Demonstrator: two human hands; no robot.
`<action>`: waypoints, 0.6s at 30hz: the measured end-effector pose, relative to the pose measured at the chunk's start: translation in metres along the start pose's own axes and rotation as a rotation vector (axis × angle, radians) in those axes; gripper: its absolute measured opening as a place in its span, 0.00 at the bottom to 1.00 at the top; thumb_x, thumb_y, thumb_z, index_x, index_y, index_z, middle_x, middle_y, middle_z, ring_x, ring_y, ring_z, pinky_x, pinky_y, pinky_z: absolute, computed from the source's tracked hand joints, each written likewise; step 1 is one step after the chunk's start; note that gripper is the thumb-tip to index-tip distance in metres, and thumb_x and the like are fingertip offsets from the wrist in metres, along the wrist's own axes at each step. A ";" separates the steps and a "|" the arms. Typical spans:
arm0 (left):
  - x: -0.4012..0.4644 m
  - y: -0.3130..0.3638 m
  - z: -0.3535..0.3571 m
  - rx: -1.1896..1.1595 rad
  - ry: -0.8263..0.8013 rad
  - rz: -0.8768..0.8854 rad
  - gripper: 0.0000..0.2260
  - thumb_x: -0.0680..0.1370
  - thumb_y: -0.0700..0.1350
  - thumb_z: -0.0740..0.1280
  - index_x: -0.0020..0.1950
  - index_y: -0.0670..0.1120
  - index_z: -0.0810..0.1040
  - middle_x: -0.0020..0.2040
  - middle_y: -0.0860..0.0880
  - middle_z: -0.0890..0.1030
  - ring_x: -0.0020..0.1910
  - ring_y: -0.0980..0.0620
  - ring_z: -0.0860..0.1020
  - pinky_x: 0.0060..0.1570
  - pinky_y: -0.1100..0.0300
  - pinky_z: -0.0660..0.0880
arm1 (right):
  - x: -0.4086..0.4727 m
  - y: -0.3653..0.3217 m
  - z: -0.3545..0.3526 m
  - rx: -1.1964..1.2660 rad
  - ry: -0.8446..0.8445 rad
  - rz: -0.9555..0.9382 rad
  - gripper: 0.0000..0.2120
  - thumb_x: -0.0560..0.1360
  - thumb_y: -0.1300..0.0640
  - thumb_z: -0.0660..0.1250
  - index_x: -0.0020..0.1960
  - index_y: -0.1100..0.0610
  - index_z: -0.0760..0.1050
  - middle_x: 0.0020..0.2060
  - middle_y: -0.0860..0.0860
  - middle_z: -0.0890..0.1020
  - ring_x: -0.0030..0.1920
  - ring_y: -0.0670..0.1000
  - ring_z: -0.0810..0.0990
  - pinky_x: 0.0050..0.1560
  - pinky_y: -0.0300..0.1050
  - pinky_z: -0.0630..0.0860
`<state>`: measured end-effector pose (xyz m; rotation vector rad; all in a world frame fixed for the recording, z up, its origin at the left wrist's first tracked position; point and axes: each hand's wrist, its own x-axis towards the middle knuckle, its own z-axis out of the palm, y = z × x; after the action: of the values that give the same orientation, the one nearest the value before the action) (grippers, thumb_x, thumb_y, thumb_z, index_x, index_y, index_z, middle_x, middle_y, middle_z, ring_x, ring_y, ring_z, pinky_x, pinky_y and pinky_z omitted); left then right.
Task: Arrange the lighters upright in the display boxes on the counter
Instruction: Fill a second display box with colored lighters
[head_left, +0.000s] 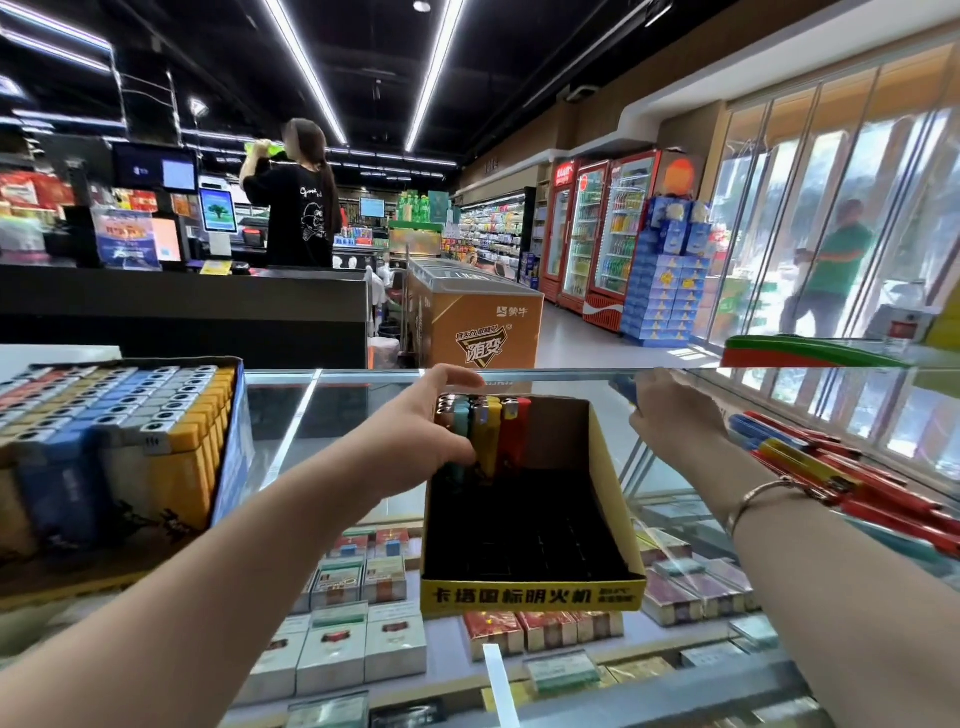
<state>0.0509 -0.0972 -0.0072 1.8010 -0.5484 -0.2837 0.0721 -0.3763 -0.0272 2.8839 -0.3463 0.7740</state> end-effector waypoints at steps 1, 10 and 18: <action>0.000 0.001 -0.001 0.000 -0.013 -0.003 0.24 0.70 0.28 0.66 0.56 0.54 0.71 0.48 0.41 0.79 0.38 0.52 0.81 0.34 0.63 0.78 | -0.001 -0.004 -0.003 0.016 0.078 -0.019 0.10 0.77 0.60 0.60 0.56 0.61 0.69 0.51 0.56 0.75 0.46 0.58 0.78 0.39 0.46 0.68; 0.003 0.002 -0.010 0.102 0.097 -0.042 0.20 0.70 0.30 0.65 0.49 0.56 0.71 0.44 0.43 0.78 0.26 0.56 0.79 0.28 0.63 0.77 | 0.004 -0.078 -0.073 1.496 0.213 0.390 0.07 0.72 0.65 0.65 0.44 0.56 0.69 0.37 0.53 0.73 0.35 0.53 0.76 0.37 0.49 0.78; -0.007 0.008 -0.006 0.175 0.177 0.273 0.17 0.72 0.40 0.70 0.52 0.59 0.70 0.53 0.54 0.72 0.55 0.55 0.72 0.52 0.57 0.75 | -0.030 -0.121 -0.088 1.992 -0.204 0.294 0.04 0.72 0.65 0.65 0.47 0.60 0.71 0.33 0.56 0.76 0.29 0.51 0.79 0.32 0.44 0.79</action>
<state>0.0455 -0.0903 0.0015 1.8697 -0.7006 0.1126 0.0359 -0.2372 0.0243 4.8226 0.2520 1.3371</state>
